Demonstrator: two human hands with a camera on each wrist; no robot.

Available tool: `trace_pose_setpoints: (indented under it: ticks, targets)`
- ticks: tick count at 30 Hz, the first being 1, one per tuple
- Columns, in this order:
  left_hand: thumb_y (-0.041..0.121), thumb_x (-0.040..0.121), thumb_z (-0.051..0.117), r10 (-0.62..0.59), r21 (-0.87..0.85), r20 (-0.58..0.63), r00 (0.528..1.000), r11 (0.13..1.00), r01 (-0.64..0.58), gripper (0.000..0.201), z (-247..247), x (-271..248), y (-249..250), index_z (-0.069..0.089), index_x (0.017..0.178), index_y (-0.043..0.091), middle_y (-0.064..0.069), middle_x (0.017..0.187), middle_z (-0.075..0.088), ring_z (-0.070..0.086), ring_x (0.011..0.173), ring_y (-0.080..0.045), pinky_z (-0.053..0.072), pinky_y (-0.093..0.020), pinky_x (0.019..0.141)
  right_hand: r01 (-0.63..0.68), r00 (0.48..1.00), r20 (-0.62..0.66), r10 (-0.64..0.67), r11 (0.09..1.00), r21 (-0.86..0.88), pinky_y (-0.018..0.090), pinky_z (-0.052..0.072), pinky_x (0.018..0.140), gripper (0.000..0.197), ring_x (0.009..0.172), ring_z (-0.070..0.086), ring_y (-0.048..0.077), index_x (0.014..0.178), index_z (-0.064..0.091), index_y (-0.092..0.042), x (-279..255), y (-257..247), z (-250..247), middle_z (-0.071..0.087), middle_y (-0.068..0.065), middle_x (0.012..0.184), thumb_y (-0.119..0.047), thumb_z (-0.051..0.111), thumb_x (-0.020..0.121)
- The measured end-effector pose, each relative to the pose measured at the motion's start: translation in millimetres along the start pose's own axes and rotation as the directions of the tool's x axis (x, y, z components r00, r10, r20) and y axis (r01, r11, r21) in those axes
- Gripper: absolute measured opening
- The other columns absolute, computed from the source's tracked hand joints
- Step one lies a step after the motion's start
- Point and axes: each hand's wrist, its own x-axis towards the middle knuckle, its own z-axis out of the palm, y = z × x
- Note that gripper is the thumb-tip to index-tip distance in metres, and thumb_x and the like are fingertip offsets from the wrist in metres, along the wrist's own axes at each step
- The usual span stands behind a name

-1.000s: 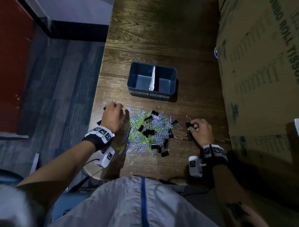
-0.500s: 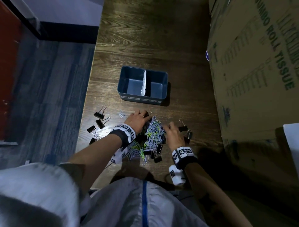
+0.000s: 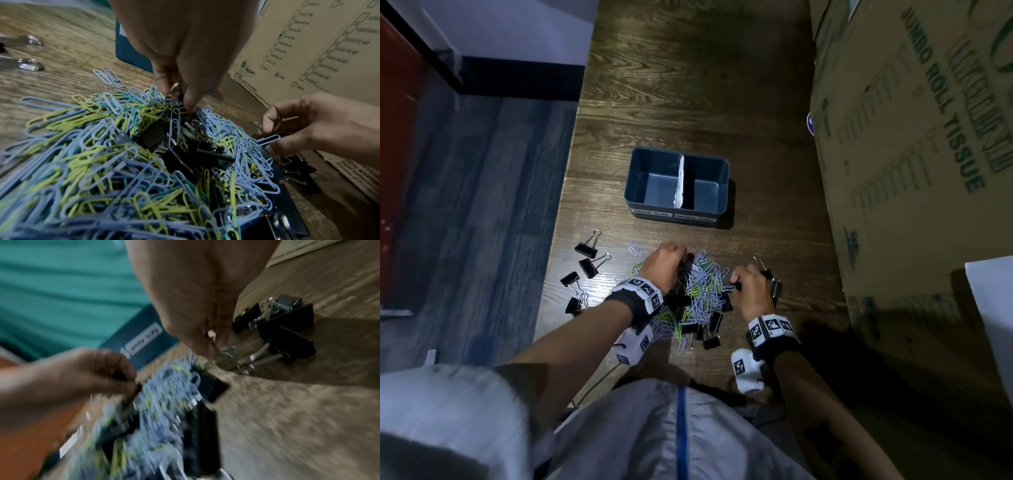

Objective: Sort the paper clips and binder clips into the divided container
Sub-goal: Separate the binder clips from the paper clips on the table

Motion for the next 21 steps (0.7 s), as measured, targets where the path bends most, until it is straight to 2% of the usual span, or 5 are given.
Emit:
trace_pose_setpoints:
  ticks: [5, 8, 12, 16, 21]
  targets:
    - [0.008, 0.081, 0.075, -0.086, -0.265, -0.165, 0.983, 0.963, 0.04, 0.015, -7, -13, -8, 0.064, 0.089, 0.013, 0.006, 0.087, 0.064, 0.058, 0.081, -0.014, 0.053, -0.028, 0.077, -0.083, 0.989, -0.107, 0.101, 0.984, 0.158, 0.032, 0.056, 0.079, 0.037, 0.092, 0.064, 0.018, 0.086, 0.062, -0.028, 4, 9, -16, 0.064, -0.004, 0.1, 0.005, 0.078, 0.076]
    - [0.005, 0.083, 0.071, -0.193, -0.406, -0.152, 0.969, 0.907, 0.117, 0.016, -12, -19, -12, 0.067, 0.098, 0.009, -0.001, 0.097, 0.064, 0.061, 0.088, -0.015, 0.052, -0.028, 0.084, -0.119, 0.984, -0.1, 0.147, 0.962, 0.247, 0.038, 0.054, 0.09, 0.033, 0.1, 0.062, 0.019, 0.099, 0.07, -0.026, 8, 14, -27, 0.066, -0.001, 0.108, -0.003, 0.08, 0.078]
    - [0.003, 0.091, 0.061, -0.237, -0.384, -0.086, 0.968, 0.904, 0.187, 0.022, -18, -36, -24, 0.066, 0.109, 0.014, 0.001, 0.108, 0.057, 0.06, 0.095, -0.016, 0.051, -0.029, 0.09, -0.113, 0.985, -0.105, 0.14, 0.966, 0.231, 0.036, 0.051, 0.094, 0.029, 0.102, 0.065, 0.022, 0.097, 0.075, -0.025, 10, 25, -34, 0.07, 0.002, 0.109, -0.003, 0.078, 0.08]
    - [0.004, 0.091, 0.061, -0.327, -0.308, -0.177, 0.928, 0.914, 0.264, 0.011, -35, -58, -61, 0.067, 0.097, 0.012, 0.0, 0.101, 0.061, 0.061, 0.082, -0.014, 0.05, -0.024, 0.072, -0.144, 0.987, -0.05, 0.151, 0.982, 0.121, 0.043, 0.049, 0.101, 0.032, 0.113, 0.06, 0.027, 0.098, 0.075, -0.026, 10, 39, -38, 0.068, 0.004, 0.116, 0.002, 0.071, 0.083]
    - [0.002, 0.084, 0.063, -0.394, -0.161, -0.069, 0.916, 0.911, 0.38, 0.018, -49, -79, -117, 0.069, 0.087, 0.019, -0.008, 0.095, 0.07, 0.065, 0.085, -0.025, 0.055, -0.038, 0.077, -0.129, 0.992, 0.018, 0.128, 0.99, 0.063, 0.036, 0.049, 0.1, 0.04, 0.113, 0.061, 0.025, 0.106, 0.072, -0.02, 5, 47, -37, 0.065, 0.006, 0.122, 0.012, 0.065, 0.083]
